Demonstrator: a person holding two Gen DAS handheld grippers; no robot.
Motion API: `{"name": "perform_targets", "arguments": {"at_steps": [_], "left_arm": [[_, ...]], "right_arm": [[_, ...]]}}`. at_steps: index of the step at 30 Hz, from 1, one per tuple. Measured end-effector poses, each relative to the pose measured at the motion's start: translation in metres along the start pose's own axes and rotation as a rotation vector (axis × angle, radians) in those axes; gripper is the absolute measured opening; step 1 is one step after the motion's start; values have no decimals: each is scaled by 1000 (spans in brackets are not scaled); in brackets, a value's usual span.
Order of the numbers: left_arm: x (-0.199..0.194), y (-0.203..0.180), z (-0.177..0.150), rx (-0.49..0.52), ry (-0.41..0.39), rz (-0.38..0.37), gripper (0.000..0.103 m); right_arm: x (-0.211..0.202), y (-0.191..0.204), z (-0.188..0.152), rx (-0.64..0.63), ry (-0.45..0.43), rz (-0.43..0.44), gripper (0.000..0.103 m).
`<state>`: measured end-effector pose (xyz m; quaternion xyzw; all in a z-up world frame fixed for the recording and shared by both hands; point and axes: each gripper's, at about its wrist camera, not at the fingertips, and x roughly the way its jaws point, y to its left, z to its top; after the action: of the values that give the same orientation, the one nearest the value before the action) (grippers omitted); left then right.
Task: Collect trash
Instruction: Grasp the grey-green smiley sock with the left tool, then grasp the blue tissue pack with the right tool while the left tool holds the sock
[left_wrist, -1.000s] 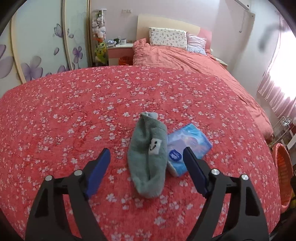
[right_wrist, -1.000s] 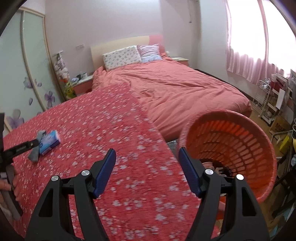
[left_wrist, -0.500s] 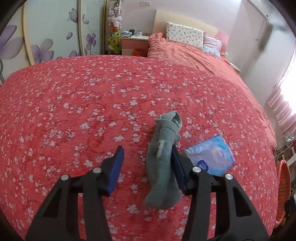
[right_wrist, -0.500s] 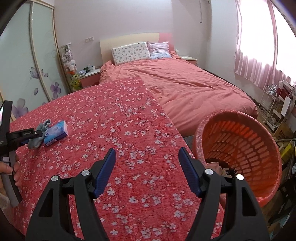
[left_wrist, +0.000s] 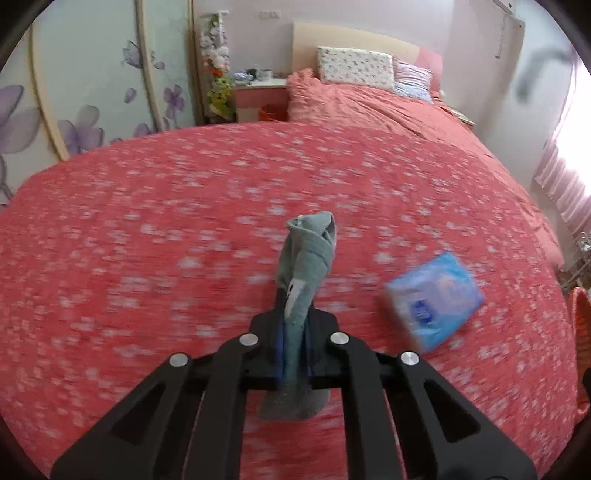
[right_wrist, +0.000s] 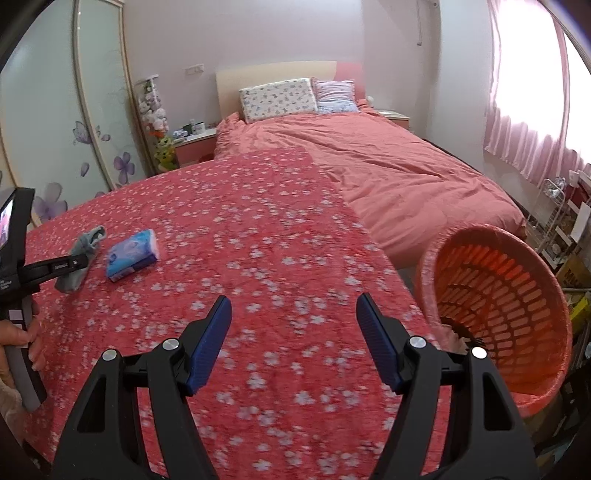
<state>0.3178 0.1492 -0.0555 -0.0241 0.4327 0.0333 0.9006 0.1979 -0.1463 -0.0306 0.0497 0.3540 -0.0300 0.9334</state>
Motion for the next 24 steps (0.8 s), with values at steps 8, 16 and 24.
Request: {"name": "perform_targets", "arguments": {"at_steps": [8,16,24], "left_arm": [[5,71,-9,-90,32,72,12],[4,78,-16,-74,-7,44,15],[6,85,-16,-106,-8,13,16]], "right_arm": [[29,63,10,-12,61,135,70],[70,136,17,-63,142,175,70],[98,171,17,-99,187,125,70]]}}
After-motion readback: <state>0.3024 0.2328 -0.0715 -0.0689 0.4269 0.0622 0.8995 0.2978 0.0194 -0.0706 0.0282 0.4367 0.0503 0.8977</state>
